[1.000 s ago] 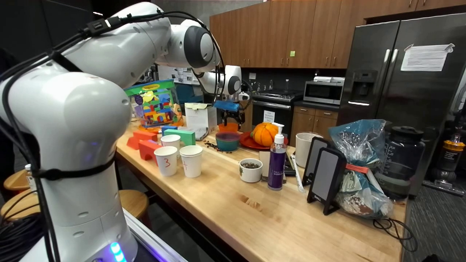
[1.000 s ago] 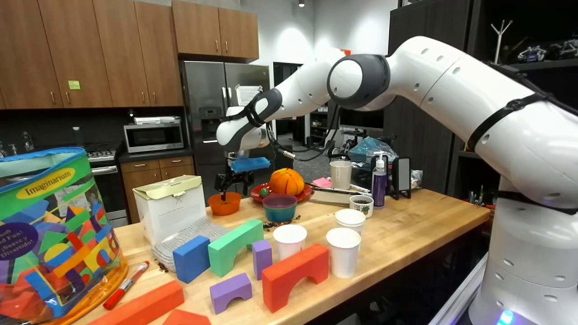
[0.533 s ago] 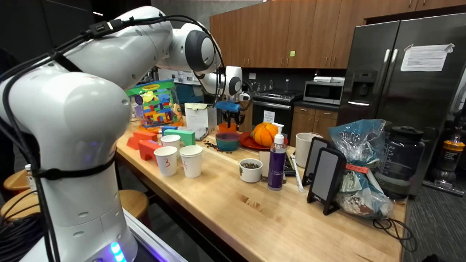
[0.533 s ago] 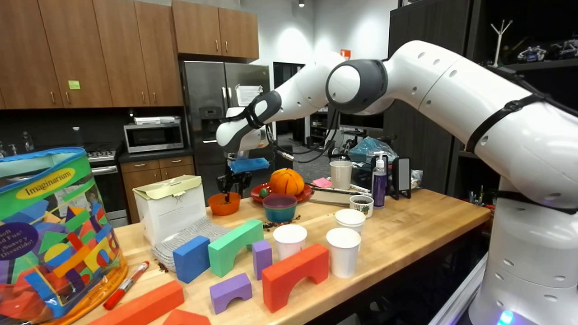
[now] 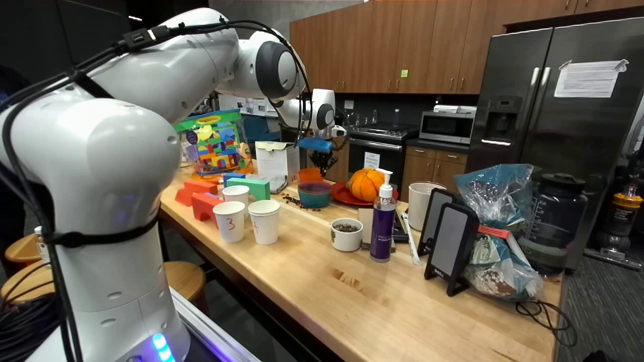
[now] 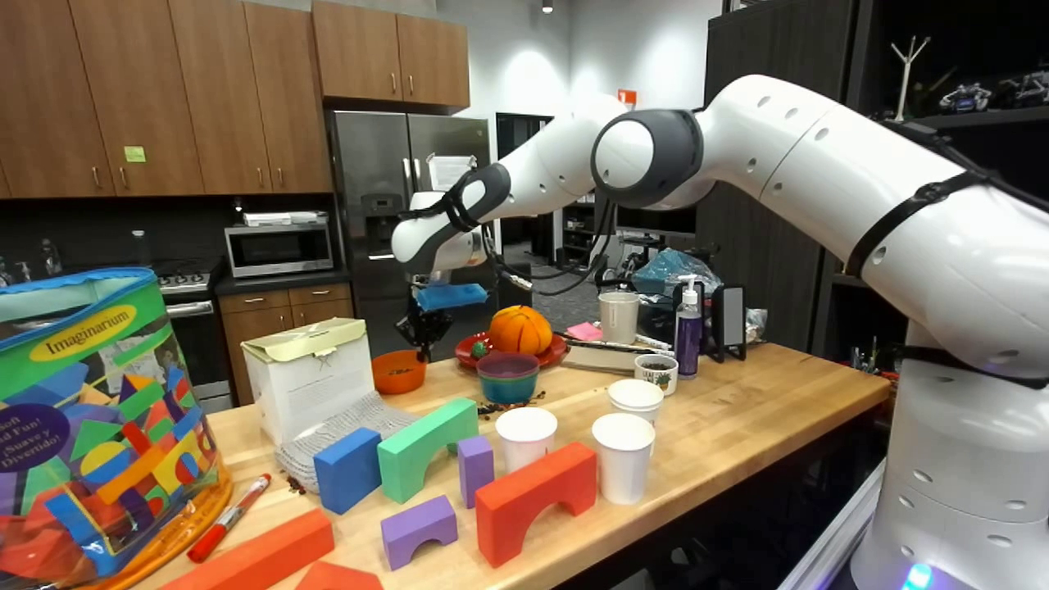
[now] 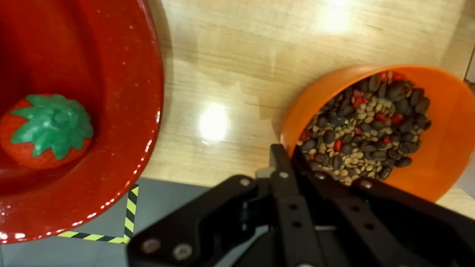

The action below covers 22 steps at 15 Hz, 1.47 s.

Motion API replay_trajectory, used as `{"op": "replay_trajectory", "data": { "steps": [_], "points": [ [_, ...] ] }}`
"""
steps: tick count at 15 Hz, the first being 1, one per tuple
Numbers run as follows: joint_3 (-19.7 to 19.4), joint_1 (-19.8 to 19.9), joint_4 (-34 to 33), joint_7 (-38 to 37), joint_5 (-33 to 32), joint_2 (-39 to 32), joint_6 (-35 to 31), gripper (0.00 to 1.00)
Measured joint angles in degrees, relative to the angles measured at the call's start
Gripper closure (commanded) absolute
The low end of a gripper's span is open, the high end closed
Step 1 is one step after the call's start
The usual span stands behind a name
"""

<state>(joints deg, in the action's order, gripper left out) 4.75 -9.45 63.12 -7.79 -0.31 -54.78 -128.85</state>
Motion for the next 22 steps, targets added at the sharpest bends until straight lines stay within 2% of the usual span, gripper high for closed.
{"op": "replay_trajectory", "data": {
  "steps": [22],
  "points": [
    [0.28, 0.73, -0.03, 2.66, 1.71, 0.05, 1.36, 0.99]
  ]
}}
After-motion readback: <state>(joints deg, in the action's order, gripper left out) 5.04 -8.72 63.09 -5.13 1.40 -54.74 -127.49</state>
